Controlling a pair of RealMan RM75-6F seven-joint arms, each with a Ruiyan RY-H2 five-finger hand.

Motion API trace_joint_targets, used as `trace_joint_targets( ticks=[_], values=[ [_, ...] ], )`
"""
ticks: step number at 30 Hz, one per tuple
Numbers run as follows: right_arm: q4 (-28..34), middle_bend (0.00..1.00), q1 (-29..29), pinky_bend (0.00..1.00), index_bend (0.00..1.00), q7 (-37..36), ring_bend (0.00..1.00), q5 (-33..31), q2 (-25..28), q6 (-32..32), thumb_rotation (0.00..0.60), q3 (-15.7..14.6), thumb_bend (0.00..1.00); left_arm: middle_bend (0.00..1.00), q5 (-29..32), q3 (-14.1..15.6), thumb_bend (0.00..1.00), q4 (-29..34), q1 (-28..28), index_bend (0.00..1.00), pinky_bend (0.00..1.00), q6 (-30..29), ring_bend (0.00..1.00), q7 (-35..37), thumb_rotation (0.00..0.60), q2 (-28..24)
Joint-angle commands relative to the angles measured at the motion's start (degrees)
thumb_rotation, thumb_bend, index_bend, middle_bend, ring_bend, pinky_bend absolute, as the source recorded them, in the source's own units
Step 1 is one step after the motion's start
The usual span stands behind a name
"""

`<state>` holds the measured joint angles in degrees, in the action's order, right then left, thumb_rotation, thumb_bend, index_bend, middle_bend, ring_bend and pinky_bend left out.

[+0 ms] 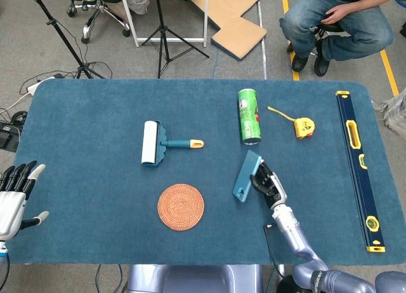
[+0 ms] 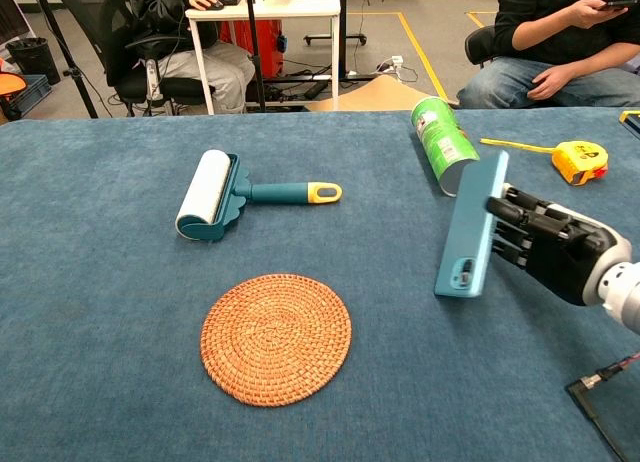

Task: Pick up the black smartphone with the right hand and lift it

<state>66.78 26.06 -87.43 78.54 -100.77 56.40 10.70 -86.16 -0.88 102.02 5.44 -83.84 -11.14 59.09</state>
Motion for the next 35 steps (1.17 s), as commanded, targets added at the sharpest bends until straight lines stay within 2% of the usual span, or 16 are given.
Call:
trace_joint_targets(
  ticks=[1, 6, 10, 12, 16, 22, 24, 26, 27, 30, 35],
  values=[
    [-2.95, 0.01, -1.13, 0.00, 0.09, 2.47, 0.00, 0.06, -0.70, 2.21, 0.600, -0.01, 0.32, 0.00, 0.00, 0.02, 0.00, -0.03, -0.02, 0.00, 0.00, 0.01, 0.00, 0.04, 0.600, 0.02],
    [-6.50, 0.00, -2.26, 0.00, 0.09, 13.66, 0.00, -2.48, -2.37, 5.87, 0.600, 1.75, 0.29, 0.00, -0.32, 0.16, 0.00, 0.01, -0.01, 0.00, 0.00, 0.02, 0.00, -0.26, 0.600, 0.18],
    [-5.30, 0.00, -2.74, 0.00, 0.09, 20.07, 0.00, -3.61, -1.48, 9.26, 0.600, 4.18, 0.29, 0.00, -1.30, 0.46, 0.00, 0.30, -0.18, 0.00, 0.00, -0.48, 0.00, -0.64, 0.600, 0.30],
    [-5.74, 0.00, -2.62, 0.00, 0.09, 27.52, 0.00, -1.36, -0.04, 13.90, 0.600, 4.61, 0.29, 0.00, -1.78, 0.61, 0.00, 0.43, -0.24, 0.00, 0.00, -0.67, 0.00, -0.71, 0.600, 0.33],
    [-4.91, 0.00, -2.46, 0.00, 0.09, 36.76, 0.00, 1.60, 2.82, 18.32, 0.600, 4.55, 0.29, 0.00, -2.59, 0.83, 0.00, 0.59, -0.37, 0.00, 0.00, -1.05, 0.00, -0.67, 0.600, 0.26],
    [-1.71, 0.00, -2.77, 0.00, 0.09, 48.74, 0.00, 8.05, 10.24, 22.76, 0.600, 1.87, 0.25, 0.00, -3.78, 1.08, 0.00, 0.67, -0.64, 0.00, 0.00, -1.82, 0.00, -0.39, 0.600, 0.14],
    [-0.31, 0.00, -3.19, 0.00, 0.09, 53.93, 0.00, 11.02, 13.35, 24.02, 0.600, -0.10, 0.11, 0.00, -4.09, 1.07, 0.00, 0.58, -0.72, 0.00, 0.00, -2.12, 0.00, -0.32, 0.600, 0.19],
    [1.32, 0.00, -3.82, 0.00, 0.08, 59.80, 0.00, 13.54, 16.68, 24.97, 0.600, -1.94, 0.02, 0.00, -4.25, 0.96, 0.00, 0.38, -0.76, 0.00, 0.00, -2.40, 0.00, -0.24, 0.600, 0.30],
    [2.51, 0.00, -4.24, 0.00, 0.08, 62.38, 0.00, 14.15, 18.07, 25.18, 0.600, -2.58, 0.00, 0.00, -4.25, 0.83, 0.00, 0.22, -0.79, 0.00, 0.00, -2.62, 0.00, -0.28, 0.600, 0.43],
    [10.51, 0.00, -7.08, 0.00, 0.08, 76.16, 0.00, 14.16, 24.13, 25.89, 0.600, -4.46, 0.00, 0.00, -4.56, 0.37, 0.00, -0.81, -0.80, 0.00, 0.00, -3.40, 0.00, -0.28, 0.600, 1.25],
    [22.60, 0.00, -12.12, 0.00, 0.07, 93.36, 0.00, 10.54, 30.24, 27.58, 0.600, -6.18, 0.00, 0.00, -4.65, 0.04, 0.00, -2.00, -0.78, 0.00, 0.00, -3.82, 0.00, 0.46, 0.600, 1.82]
  ],
)
